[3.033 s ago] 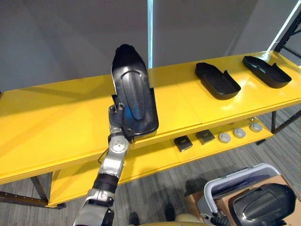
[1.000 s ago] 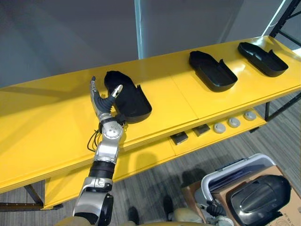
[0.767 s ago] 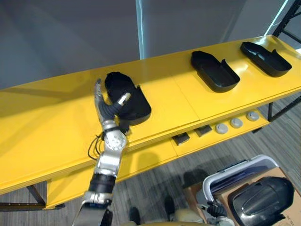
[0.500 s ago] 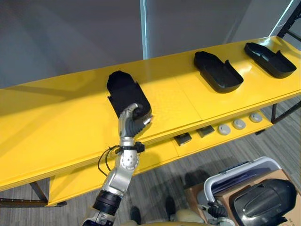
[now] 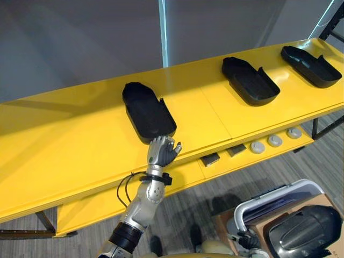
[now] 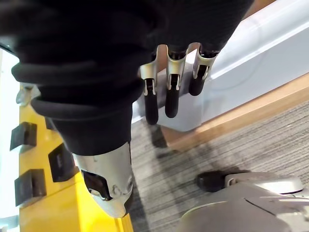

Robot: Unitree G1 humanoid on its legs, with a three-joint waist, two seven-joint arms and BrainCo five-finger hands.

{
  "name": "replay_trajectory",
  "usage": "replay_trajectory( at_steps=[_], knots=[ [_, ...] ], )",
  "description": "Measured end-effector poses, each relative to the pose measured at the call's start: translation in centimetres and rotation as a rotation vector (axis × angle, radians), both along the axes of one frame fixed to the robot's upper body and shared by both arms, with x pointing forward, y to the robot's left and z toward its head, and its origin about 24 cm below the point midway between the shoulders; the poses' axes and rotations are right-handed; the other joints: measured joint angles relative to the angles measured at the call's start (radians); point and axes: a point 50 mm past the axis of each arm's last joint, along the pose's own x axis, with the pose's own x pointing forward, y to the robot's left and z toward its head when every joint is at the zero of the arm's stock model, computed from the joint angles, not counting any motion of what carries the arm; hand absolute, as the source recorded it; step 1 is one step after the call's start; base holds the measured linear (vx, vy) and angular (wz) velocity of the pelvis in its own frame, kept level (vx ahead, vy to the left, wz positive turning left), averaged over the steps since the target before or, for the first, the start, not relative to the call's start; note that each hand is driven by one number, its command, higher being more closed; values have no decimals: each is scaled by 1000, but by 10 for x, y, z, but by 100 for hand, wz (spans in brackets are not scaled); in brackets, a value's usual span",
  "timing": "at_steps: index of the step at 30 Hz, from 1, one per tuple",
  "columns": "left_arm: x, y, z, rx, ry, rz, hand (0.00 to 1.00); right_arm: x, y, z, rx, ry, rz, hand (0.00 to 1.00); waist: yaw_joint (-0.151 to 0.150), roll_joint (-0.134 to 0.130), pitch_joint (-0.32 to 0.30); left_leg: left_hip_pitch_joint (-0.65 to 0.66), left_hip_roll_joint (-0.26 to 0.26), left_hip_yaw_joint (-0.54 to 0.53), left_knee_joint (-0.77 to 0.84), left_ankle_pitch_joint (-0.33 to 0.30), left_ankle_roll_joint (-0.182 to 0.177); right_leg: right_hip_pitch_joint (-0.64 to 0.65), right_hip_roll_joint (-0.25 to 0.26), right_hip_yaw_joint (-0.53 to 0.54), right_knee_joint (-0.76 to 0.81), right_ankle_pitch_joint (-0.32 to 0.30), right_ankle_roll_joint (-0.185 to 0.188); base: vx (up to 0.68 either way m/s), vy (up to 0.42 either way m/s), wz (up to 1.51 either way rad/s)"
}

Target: Walk over and take plastic housings, then place them on the shelf

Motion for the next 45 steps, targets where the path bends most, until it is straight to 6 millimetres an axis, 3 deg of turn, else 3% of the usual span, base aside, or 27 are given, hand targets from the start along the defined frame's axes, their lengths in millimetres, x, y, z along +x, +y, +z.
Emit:
replay_trajectory(
  at_steps=[10, 22, 38, 41, 42, 44, 45],
  knots=[
    [4, 16, -6, 7, 37, 87, 100, -1, 1, -1, 4, 4, -9, 0, 0, -5, -3, 0, 0, 17, -5, 0, 0, -7, 0, 14, -1, 2, 5, -22, 6, -4],
    [25, 40, 3, -17, 25, 213, 100, -1, 0, -1, 4, 6, -15, 0, -3, -15, -5, -3, 0, 37, -5, -5, 4, -20, 1, 33, -1, 6, 3, 6, 8, -4],
    [34, 48, 11, -53, 16, 266, 100, -1, 3, -1, 15, 4, -30, 0, -2, -19, -3, -12, 0, 34, -5, -5, 4, -28, 0, 30, -1, 4, 6, 2, 1, 1],
    [31, 43, 23, -116, -30, 238, 100, -2, 1, -1, 14, 4, -40, 0, -1, -19, -3, -16, -1, 23, -5, -5, 4, -26, -1, 19, 0, 7, 2, 6, 3, 13],
    [26, 38, 40, -194, -105, 192, 100, -2, 0, -1, 13, 4, -47, 0, -1, -20, -4, -14, -2, 12, -5, -4, 4, -19, -2, 7, 0, 6, 3, 10, 3, 18],
    [19, 34, 55, -253, -174, 150, 100, -3, 0, -1, 13, 8, -47, 0, 1, -20, -4, -13, -2, 6, -4, -5, 4, -15, -3, 3, 0, 5, 4, 13, 4, 14],
    [8, 33, 75, -316, -272, 113, 100, -3, 0, -2, 13, 11, -47, 0, 6, -20, -4, -16, -2, -1, -1, -5, 4, -16, -3, 2, 0, 5, 4, 9, 5, 7]
  ],
)
